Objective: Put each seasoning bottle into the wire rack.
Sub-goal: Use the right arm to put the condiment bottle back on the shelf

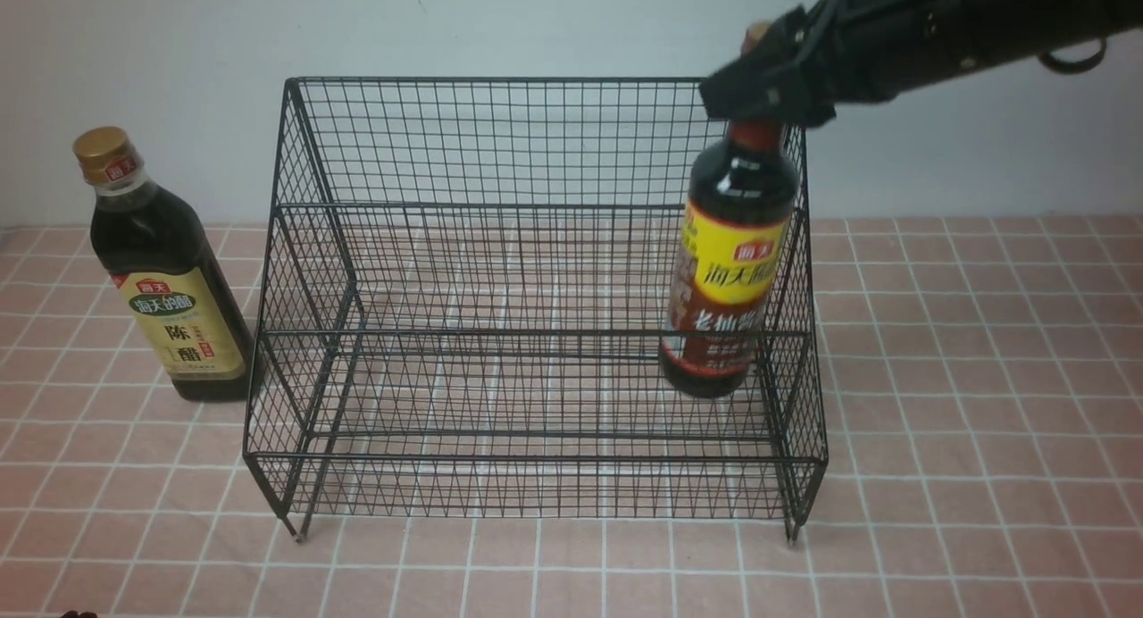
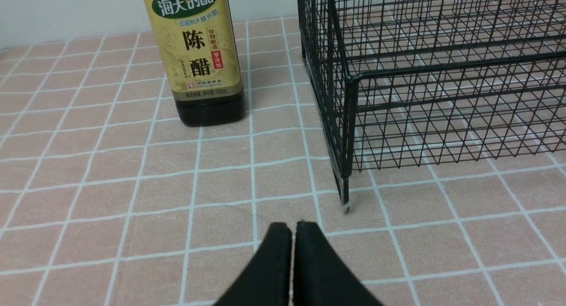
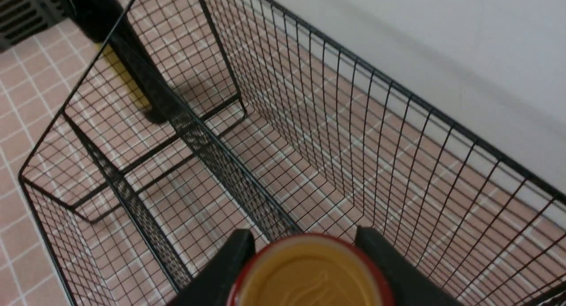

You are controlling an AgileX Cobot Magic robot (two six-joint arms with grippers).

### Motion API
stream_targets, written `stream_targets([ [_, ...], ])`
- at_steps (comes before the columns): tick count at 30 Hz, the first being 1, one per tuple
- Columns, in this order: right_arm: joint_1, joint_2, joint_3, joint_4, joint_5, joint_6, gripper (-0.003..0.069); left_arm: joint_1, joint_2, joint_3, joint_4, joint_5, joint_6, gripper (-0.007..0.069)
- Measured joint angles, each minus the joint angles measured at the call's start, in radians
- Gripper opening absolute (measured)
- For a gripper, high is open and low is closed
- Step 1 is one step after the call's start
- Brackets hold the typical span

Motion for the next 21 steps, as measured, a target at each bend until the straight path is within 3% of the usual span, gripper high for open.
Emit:
stream_targets([
  [10, 0.000, 0.057, 0.000, -0.037, 0.025, 0.101, 0.0271, 0.000, 0.000, 0.000, 0.000, 0.000, 0.000, -0.0007],
  [21, 0.000, 0.057, 0.000, -0.046, 0.029, 0.119, 0.0279, 0.000, 0.000, 0.000, 0.000, 0.000, 0.000, -0.0007],
])
